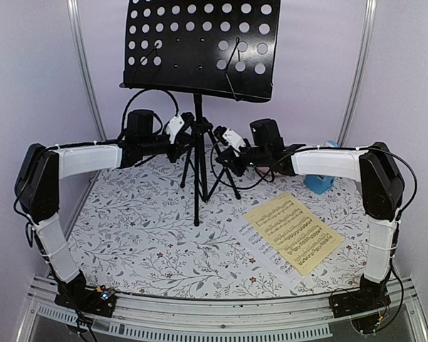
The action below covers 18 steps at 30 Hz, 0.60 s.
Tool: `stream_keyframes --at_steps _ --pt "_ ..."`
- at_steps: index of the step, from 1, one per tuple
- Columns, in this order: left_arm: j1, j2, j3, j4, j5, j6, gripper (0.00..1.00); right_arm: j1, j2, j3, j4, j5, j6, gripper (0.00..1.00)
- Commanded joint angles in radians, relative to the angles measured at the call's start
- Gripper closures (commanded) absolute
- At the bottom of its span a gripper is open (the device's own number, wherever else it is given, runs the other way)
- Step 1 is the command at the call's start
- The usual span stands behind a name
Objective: Set up the instrument practice props
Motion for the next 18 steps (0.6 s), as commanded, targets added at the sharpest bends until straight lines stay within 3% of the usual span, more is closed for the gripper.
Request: stream_keyframes --at_steps 1,7,13,18 --pt "0.084 0.02 0.041 -0.022 -0.1 0.06 0.95 -0.063 -0.002 0.052 0.004 0.057 -0.028 1.0" --pt "0.083 -0.014 -0.001 0.002 -0.032 -0.01 0.78 -0.061 0.017 0.055 0.006 0.013 -0.001 1.0" --pt "0.083 -0.151 -0.171 0.059 -0.028 -0.08 0.5 -0.059 0.016 0.046 0.008 -0.004 0.006 1.0" --pt "0.072 -0.297 -0.34 0.099 -0.01 -0.187 0.41 -0.059 0.007 0.025 0.014 -0.005 0.007 1.0"
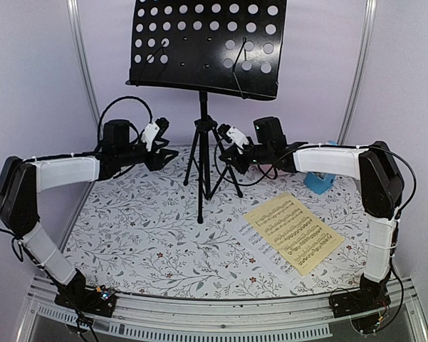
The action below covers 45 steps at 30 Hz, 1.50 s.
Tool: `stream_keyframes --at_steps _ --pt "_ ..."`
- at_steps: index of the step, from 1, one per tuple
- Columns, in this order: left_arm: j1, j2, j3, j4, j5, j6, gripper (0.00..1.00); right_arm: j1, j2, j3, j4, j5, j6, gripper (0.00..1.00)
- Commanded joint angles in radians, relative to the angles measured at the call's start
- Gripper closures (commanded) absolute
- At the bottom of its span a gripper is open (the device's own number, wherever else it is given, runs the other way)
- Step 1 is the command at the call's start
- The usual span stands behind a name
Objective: Set up the instrument practice props
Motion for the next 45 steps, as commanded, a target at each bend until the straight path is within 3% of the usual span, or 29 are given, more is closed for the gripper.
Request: stream_keyframes --at_steps 1,6,11,26,29,34,38,45 --pt "-0.021 -0.151 -0.153 0.079 0.015 -0.121 0.4 -0.024 -0.011 0.0 0.027 0.029 0.007 1.0" --pt "-0.105 -0.249 -0.378 0.21 0.032 -0.289 0.39 -0.025 -0.022 -0.012 0.027 0.03 0.009 1.0" --pt "-0.212 -0.173 -0.447 0.326 0.005 -0.409 0.37 -0.025 -0.028 -0.015 0.028 0.038 0.008 1.0" --pt "-0.267 0.197 -0.282 0.487 -0.014 -0.566 0.43 -0.021 -0.039 -0.028 0.025 0.037 0.01 1.0" --pt "-0.272 0.237 -0.24 0.476 -0.018 -0.568 0.52 -0.017 -0.041 -0.026 0.024 0.043 0.01 1.0" --pt "-0.273 0.211 -0.245 0.406 -0.007 -0.554 0.83 -0.016 -0.044 -0.026 0.021 0.065 0.003 1.0" --pt "-0.274 0.128 -0.31 0.34 -0.003 -0.527 0.99 -0.017 -0.054 -0.034 0.017 0.078 -0.011 1.0" --pt "-0.272 0.0 -0.388 0.222 -0.041 -0.501 1.0 -0.017 -0.085 -0.067 0.015 0.109 -0.034 1.0"
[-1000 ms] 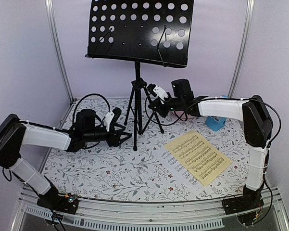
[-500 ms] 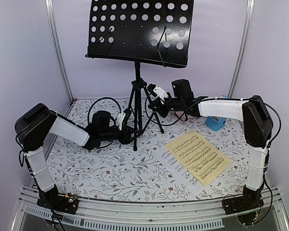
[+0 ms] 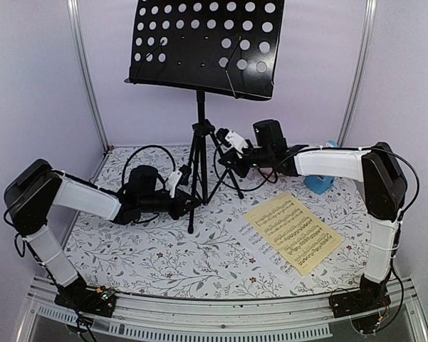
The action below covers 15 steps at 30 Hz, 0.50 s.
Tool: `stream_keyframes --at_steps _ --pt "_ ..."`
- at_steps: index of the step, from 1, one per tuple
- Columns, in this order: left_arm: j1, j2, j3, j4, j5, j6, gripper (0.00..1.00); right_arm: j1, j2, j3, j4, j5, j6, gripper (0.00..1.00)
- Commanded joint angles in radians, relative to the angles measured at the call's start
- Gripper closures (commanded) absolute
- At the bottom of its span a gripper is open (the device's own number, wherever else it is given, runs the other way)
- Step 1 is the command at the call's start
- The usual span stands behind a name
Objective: Set up the instrument practice props
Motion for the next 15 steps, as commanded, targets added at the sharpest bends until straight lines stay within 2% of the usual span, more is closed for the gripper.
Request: stream_keyframes --at_steps 1,15 --pt "0.003 -0.08 -0.049 -0.095 -0.015 -0.001 1.0 -0.03 -0.065 -0.031 0.001 0.098 -0.003 1.0" --pt "-0.006 -0.173 -0.186 -0.154 -0.062 -0.018 1.0 -0.023 -0.136 -0.123 0.0 0.056 -0.007 1.0"
